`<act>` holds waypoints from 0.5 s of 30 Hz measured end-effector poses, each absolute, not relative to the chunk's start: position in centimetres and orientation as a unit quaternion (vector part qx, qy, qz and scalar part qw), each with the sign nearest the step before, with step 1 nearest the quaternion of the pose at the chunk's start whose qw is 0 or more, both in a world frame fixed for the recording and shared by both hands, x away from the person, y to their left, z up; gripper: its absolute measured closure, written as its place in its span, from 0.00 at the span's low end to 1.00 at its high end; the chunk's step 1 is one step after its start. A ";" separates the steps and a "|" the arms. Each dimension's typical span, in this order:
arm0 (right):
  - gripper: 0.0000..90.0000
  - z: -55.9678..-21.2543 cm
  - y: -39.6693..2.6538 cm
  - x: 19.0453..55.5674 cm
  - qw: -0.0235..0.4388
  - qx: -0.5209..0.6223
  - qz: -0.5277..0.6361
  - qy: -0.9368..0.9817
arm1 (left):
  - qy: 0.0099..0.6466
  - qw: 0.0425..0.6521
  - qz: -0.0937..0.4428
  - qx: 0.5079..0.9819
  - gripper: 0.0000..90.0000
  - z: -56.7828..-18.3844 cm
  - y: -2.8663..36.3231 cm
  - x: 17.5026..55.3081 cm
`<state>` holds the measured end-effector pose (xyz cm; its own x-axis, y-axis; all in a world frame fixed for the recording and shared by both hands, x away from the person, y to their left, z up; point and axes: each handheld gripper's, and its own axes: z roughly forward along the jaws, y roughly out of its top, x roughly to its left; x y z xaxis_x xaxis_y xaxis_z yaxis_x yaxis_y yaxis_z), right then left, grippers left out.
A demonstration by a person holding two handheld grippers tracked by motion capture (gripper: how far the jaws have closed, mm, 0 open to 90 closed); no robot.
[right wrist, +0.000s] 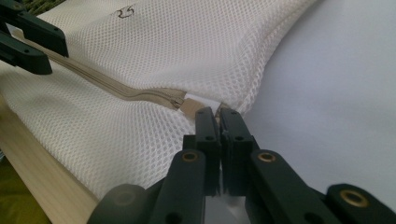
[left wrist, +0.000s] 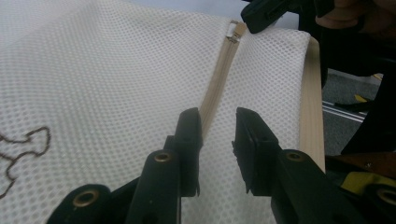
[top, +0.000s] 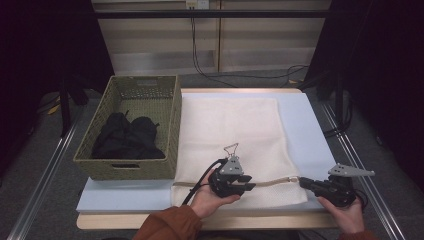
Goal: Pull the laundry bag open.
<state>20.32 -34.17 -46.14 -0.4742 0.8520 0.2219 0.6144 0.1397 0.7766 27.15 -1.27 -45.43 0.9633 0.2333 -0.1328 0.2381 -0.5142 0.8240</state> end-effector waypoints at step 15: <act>0.97 -45.2 -34.0 20.8 0.145 0.483 0.442 0.742 | 0.132 0.475 -0.008 0.870 0.91 -45.1 -4.3 28.1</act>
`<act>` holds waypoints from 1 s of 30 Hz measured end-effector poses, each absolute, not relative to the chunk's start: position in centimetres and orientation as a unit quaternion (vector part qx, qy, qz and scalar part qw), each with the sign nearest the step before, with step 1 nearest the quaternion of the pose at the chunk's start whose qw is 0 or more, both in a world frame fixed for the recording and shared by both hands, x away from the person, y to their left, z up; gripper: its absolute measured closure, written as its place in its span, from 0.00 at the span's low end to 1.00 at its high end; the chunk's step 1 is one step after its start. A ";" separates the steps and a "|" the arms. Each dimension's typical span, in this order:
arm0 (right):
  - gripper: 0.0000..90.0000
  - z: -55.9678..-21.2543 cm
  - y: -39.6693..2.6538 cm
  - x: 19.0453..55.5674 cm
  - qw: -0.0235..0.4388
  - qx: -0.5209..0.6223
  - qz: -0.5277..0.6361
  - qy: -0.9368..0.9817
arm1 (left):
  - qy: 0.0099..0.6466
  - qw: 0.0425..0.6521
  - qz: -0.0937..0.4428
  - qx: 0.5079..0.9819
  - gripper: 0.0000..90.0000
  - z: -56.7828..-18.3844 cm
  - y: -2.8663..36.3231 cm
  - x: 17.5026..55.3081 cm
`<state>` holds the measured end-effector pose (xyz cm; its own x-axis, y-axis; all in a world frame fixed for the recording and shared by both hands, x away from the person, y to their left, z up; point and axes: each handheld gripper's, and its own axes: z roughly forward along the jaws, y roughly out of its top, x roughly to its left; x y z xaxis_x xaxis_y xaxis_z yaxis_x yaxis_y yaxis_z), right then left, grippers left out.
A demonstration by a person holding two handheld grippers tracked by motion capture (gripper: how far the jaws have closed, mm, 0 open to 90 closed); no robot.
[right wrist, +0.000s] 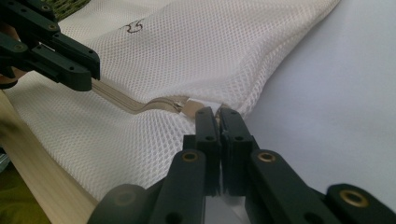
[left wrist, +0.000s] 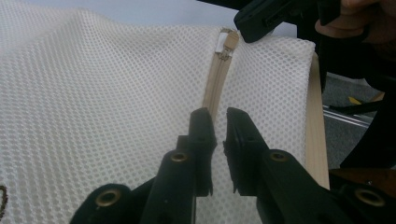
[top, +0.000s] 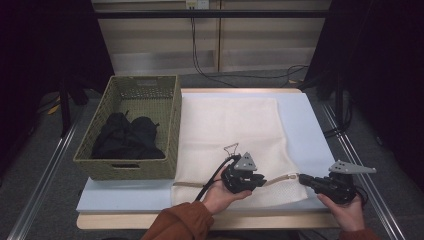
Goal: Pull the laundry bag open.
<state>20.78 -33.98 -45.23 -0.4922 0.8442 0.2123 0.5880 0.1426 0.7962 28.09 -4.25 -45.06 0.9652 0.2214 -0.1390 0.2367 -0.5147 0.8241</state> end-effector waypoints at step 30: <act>0.97 -44.0 -32.5 21.8 0.148 0.452 0.438 0.763 | 0.113 0.467 -0.022 0.877 0.93 -44.8 -7.6 29.3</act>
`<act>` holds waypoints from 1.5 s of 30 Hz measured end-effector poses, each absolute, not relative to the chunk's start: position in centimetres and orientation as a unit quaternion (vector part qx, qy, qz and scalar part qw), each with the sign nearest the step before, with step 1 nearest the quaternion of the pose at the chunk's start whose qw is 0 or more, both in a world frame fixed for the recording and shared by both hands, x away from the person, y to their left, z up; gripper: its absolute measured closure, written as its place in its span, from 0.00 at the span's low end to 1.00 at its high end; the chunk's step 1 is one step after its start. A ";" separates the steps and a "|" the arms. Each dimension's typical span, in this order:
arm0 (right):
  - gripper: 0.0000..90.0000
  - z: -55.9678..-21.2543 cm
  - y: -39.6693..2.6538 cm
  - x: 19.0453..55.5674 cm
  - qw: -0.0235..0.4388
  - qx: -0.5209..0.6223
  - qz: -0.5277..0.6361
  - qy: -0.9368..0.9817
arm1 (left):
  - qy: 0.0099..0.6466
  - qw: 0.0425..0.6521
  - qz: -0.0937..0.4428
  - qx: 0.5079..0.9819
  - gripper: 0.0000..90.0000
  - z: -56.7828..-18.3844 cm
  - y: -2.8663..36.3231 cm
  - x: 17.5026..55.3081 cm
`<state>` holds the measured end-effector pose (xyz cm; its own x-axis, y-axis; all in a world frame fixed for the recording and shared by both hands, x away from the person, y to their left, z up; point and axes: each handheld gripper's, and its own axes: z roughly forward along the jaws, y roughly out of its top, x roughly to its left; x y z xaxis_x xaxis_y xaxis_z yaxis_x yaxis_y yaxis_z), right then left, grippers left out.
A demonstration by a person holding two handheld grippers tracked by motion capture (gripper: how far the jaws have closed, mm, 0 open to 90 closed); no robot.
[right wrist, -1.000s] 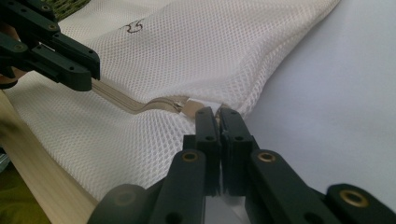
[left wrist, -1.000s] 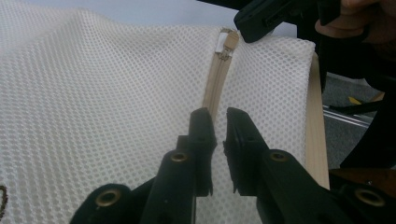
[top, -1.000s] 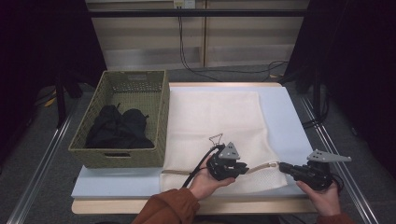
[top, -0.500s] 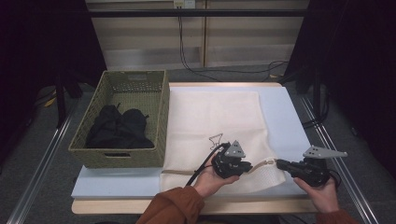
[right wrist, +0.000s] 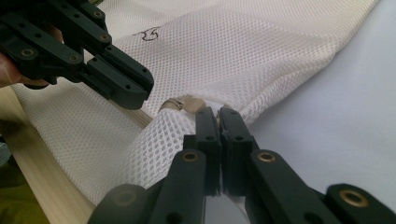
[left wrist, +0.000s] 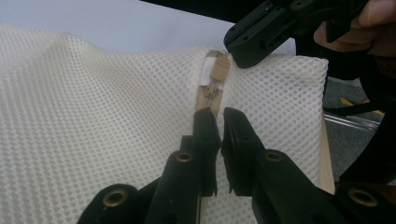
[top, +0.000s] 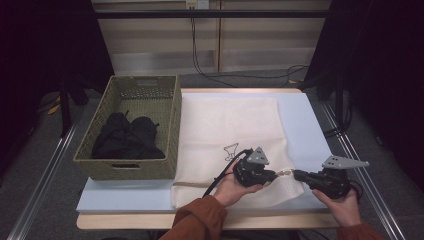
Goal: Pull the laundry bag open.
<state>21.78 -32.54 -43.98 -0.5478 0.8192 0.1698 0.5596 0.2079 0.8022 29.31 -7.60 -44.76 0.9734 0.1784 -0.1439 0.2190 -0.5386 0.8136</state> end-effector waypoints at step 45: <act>0.97 -42.8 -31.7 21.6 0.155 0.419 0.456 0.770 | 0.102 0.469 -0.065 0.875 0.85 -46.6 -8.9 30.2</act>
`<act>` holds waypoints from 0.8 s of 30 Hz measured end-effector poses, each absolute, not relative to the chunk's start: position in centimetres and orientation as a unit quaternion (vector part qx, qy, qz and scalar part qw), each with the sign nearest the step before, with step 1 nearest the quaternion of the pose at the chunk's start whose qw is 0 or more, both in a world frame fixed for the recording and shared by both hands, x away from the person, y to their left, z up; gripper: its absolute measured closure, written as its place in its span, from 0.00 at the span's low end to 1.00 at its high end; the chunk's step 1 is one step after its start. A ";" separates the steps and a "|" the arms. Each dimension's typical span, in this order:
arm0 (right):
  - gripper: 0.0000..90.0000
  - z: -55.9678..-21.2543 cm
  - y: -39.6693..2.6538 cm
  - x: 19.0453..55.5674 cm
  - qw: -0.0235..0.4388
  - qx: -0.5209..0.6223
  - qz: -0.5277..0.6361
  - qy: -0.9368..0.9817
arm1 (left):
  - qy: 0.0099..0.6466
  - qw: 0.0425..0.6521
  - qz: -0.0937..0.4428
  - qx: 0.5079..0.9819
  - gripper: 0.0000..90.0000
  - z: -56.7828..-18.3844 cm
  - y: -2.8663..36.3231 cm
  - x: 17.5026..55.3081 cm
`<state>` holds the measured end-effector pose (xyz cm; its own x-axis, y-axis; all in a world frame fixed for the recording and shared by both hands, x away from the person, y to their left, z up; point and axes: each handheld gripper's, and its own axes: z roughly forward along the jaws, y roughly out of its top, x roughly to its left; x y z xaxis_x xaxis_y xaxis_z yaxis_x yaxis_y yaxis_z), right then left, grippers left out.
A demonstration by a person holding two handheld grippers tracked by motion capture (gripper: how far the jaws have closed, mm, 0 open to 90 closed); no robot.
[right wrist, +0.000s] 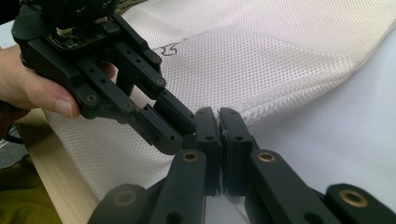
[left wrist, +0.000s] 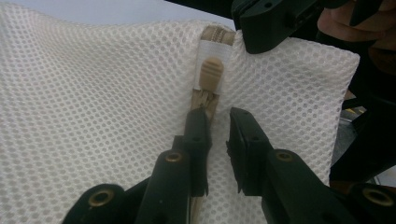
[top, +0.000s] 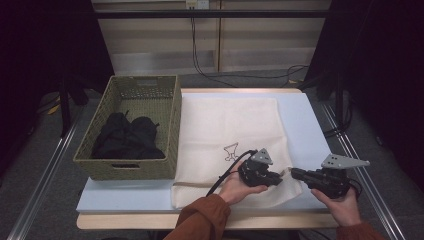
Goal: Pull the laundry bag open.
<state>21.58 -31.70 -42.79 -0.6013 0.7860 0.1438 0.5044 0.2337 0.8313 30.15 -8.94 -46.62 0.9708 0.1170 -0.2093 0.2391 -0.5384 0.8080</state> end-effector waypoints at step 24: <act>0.97 -43.2 -31.3 21.3 0.138 0.399 0.457 0.783 | 0.111 0.465 -0.100 0.873 0.88 -47.4 -9.6 30.7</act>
<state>21.33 -31.29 -43.23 -0.6442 0.7502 0.1488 0.4985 0.2644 0.8256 30.69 -9.57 -47.36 0.9556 0.1008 -0.2770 0.2861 -0.5428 0.7896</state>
